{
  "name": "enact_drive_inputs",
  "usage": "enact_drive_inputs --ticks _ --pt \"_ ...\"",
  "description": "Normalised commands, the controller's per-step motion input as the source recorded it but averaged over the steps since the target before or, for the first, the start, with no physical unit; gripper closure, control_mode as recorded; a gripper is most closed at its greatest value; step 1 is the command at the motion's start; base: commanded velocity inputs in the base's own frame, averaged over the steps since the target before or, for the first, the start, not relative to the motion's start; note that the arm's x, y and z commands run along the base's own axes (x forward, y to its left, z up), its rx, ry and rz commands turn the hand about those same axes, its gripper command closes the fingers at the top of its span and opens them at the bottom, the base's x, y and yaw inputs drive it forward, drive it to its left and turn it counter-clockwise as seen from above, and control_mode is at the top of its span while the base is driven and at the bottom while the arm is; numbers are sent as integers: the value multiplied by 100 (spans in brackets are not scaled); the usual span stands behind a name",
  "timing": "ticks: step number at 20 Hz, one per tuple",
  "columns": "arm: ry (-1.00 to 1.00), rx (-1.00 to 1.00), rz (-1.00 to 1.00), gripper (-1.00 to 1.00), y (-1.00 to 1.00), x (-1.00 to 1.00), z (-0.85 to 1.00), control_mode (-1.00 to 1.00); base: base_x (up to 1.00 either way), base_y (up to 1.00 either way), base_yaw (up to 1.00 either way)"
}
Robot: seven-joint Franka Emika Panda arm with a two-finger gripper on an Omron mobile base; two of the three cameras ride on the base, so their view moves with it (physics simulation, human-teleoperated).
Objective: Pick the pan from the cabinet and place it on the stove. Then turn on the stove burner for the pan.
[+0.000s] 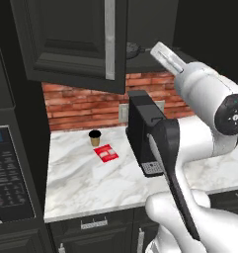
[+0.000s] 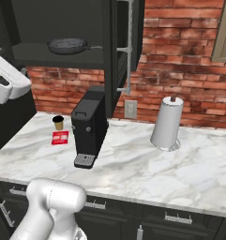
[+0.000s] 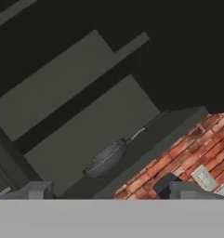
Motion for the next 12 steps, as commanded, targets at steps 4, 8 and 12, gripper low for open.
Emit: enact_drive_inputs --ticks 4,8,12 --pt "21 30 15 -100 -22 2 -8 -100 0 0 0" --pt "27 24 15 -100 -2 21 0 -100 0 0 0" --pt "19 23 20 -100 0 28 -2 -100 0 0 0"
